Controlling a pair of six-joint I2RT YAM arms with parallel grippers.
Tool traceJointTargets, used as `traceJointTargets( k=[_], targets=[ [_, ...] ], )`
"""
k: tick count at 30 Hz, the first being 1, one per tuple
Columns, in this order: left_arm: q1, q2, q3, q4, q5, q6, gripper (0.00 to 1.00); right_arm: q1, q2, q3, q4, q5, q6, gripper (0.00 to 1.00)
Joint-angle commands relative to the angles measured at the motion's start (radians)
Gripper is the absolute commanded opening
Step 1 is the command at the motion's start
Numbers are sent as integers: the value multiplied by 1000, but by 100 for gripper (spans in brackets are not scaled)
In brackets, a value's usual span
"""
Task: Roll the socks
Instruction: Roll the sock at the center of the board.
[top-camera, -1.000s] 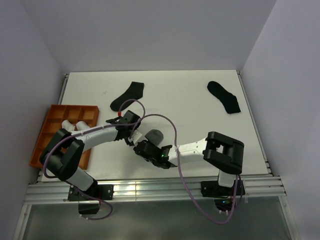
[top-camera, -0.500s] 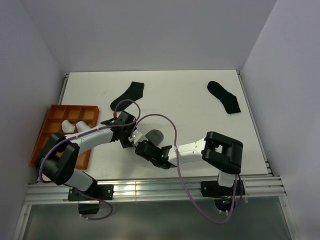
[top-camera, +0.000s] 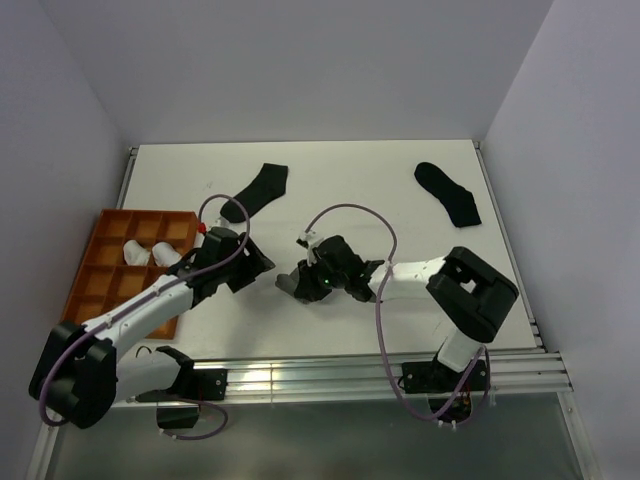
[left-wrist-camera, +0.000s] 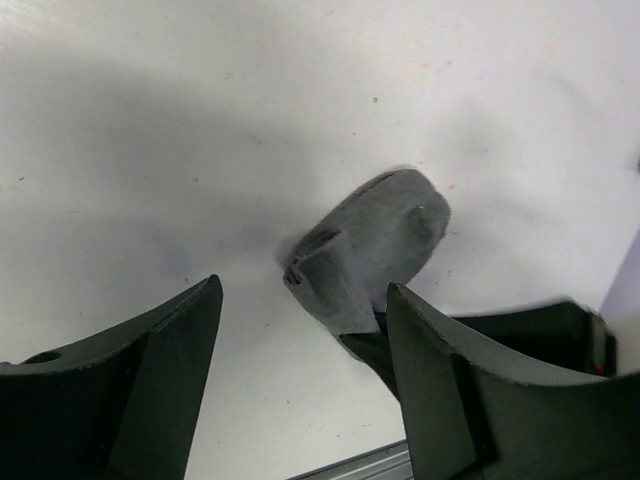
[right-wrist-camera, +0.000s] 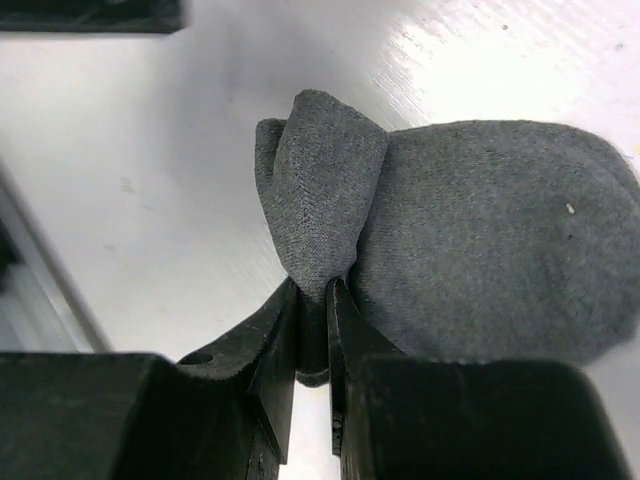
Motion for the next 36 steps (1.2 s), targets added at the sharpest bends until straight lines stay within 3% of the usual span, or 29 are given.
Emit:
traceJointTargets(
  k=[1,5,10,19,29,36],
  targets=[
    [3,-69,-52,121,22,-3,73,-72,55,-20,146,-296,127,0],
    [-12,-96,-115,200,71,2,76,-155,154,-61,320,-512,270,0],
    [-38,-73,-166,247,94,-26,78,-228,258,-88,489,-598,422,0],
    [-76,51,-186,377,103,-70,72,-259,361,-75,510,-644,491,0],
    [-81,151,-174,394,86,-78,67,-307,441,-81,517,-652,539,0],
    [-84,203,-169,394,74,-73,57,-322,477,-66,487,-660,551,0]
  ],
)
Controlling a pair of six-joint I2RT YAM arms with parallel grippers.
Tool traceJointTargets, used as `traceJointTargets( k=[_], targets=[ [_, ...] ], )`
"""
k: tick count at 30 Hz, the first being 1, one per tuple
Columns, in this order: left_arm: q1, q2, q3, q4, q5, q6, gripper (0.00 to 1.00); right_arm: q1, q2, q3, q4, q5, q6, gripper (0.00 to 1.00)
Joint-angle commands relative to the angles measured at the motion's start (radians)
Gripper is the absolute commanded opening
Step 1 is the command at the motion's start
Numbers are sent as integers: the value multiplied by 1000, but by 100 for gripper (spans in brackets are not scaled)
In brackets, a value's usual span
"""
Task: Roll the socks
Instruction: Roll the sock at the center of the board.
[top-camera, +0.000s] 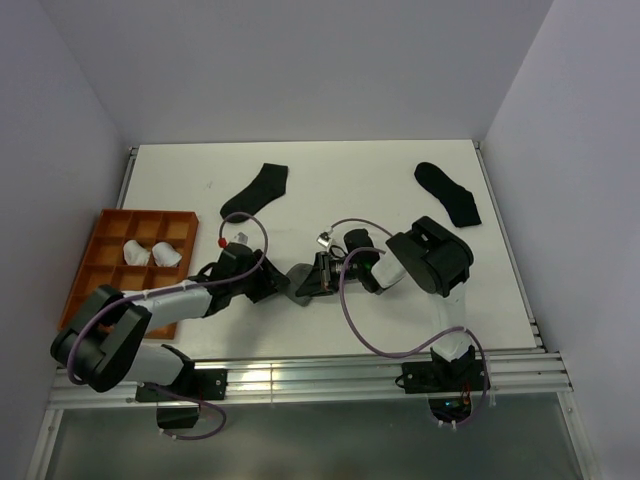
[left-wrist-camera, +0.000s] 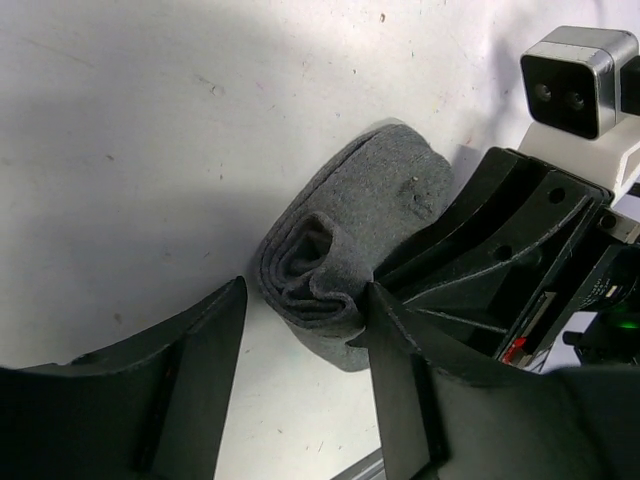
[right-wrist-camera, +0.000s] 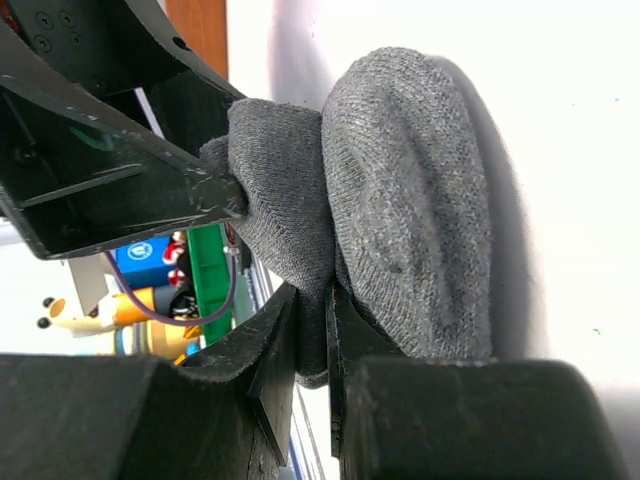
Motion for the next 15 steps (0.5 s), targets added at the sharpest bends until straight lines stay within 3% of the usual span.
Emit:
traceJointTargets(
  k=[1,9,15],
  targets=[
    [-6,47,16,-28,-24,8,56,-17,71,-15,-110,58,-40,0],
    [-9,162,62,-74,-28,25,36,-22,32,-4,-193,83,-103,3],
    [-22,180,135,-256,-73,39,26,4,-119,-3,-343,191,-230,26]
  ],
)
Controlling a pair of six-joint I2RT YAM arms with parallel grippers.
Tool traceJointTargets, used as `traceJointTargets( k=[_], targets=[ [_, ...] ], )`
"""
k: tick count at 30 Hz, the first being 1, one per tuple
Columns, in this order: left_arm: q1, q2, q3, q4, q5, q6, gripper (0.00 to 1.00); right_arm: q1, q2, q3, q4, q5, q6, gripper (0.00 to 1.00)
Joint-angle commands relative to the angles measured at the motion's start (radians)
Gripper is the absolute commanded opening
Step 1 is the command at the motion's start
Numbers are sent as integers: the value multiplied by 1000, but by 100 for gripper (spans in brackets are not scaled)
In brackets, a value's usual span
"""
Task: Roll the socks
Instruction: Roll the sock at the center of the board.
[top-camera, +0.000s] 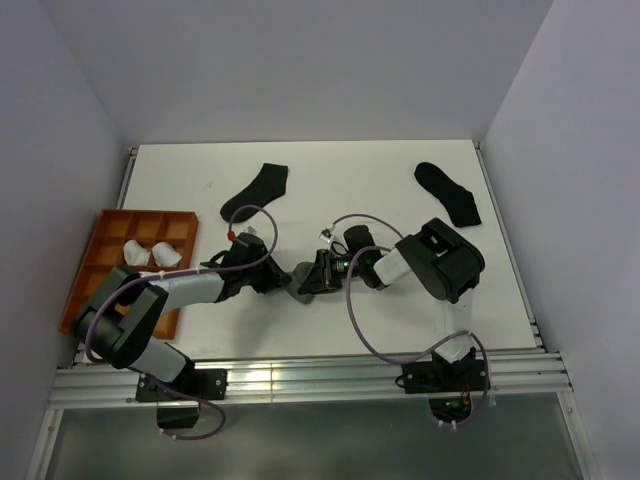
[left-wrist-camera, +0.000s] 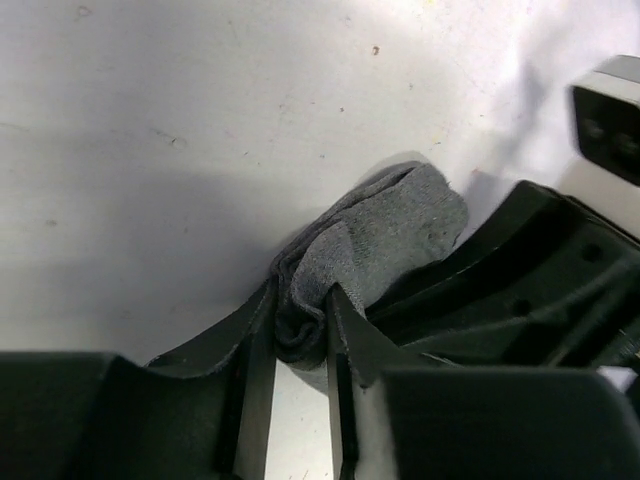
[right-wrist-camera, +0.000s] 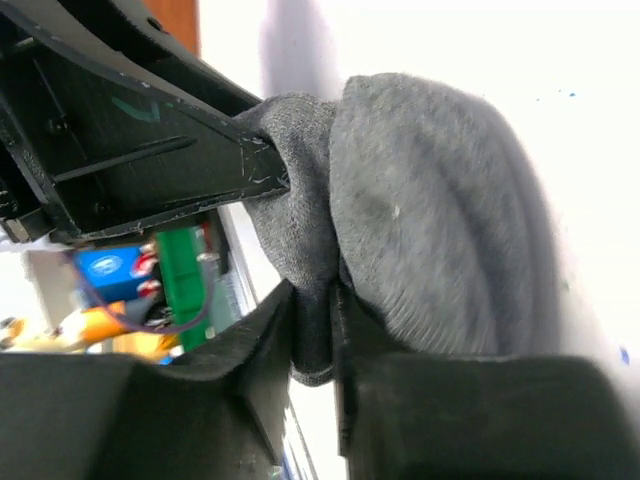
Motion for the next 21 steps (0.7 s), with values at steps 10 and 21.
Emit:
traceJointTargets(
  k=[10,21],
  targets=[
    [-63,37,212,-546,-183,97,25,227,-426,4,-473,723,-407,49],
    [-68,47,287,-621,-177,117,25,563,-445,88,-535,1268,-585,49]
  ],
)
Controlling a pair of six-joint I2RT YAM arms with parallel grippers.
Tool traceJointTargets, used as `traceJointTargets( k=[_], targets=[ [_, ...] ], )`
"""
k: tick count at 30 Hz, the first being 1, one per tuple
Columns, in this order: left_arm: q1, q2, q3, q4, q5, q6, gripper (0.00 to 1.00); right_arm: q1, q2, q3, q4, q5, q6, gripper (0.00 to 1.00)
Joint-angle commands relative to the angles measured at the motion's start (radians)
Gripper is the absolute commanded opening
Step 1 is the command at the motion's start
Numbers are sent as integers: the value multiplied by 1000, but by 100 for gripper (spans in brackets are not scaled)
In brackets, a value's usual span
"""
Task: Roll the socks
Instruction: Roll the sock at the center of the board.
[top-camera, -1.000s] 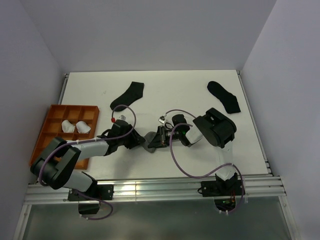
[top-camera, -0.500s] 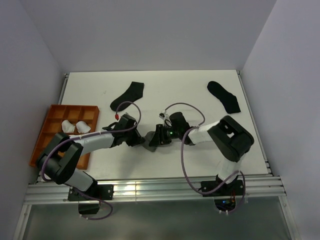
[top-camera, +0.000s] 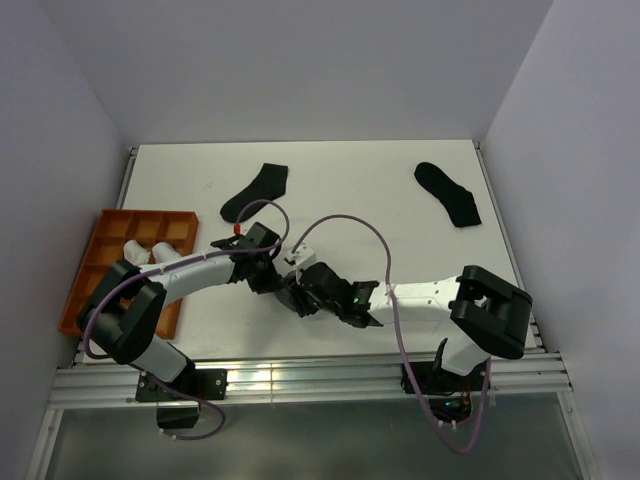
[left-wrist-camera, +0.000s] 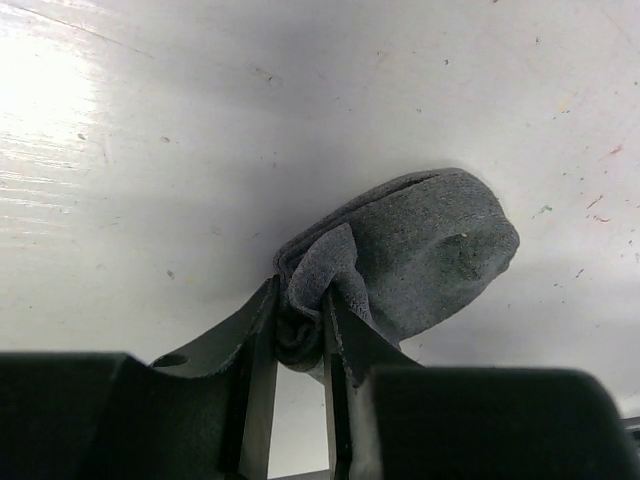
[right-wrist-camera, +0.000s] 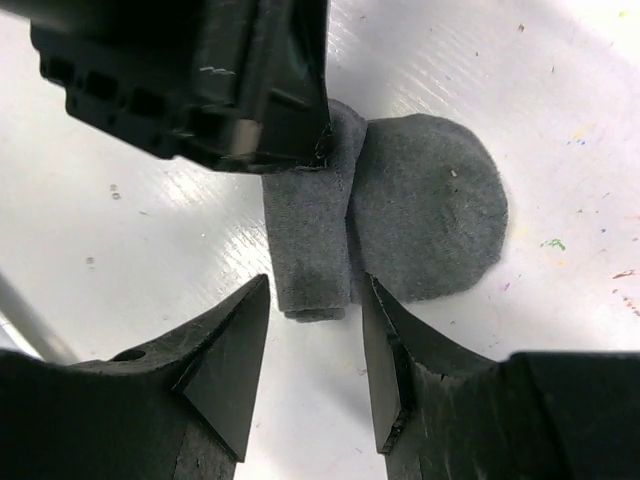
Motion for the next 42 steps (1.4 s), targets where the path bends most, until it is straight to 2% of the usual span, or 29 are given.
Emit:
traceJointTargets(
  k=[1,9,16,20,23,24,26,27,28,29,31,38,42],
  targets=[
    [-6,13,29,-80,-30,31,25,62,43,75,-22,253,-84,49],
    [-8,30,26,-74,-13,33,26,181,173,169,-11,363,-161,49],
    [-8,37,25,-70,-9,34,26,209,279,203,-28,388,-175,47],
    [-6,41,35,-73,-4,40,27,209,344,218,-72,435,-162,42],
    [-6,44,44,-77,-4,50,27,206,394,236,-124,471,-130,30],
    [-6,44,51,-77,-3,59,28,203,413,239,-135,469,-121,22],
    [-5,47,57,-70,-3,66,29,194,420,236,-152,460,-93,11],
    [-6,45,58,-65,-1,69,30,188,416,233,-154,448,-89,1],
    [-6,39,57,-57,3,71,31,183,410,229,-151,442,-84,0],
    [-6,34,58,-51,-4,71,37,179,398,212,-136,417,-84,0],
    [-6,24,64,-50,-13,71,41,166,346,189,-112,381,-78,0],
    [21,-31,68,-25,-49,54,65,51,160,45,-5,72,-33,0],
    [87,-113,-3,44,-47,-5,71,-28,114,14,30,-188,-15,0]
  ],
)
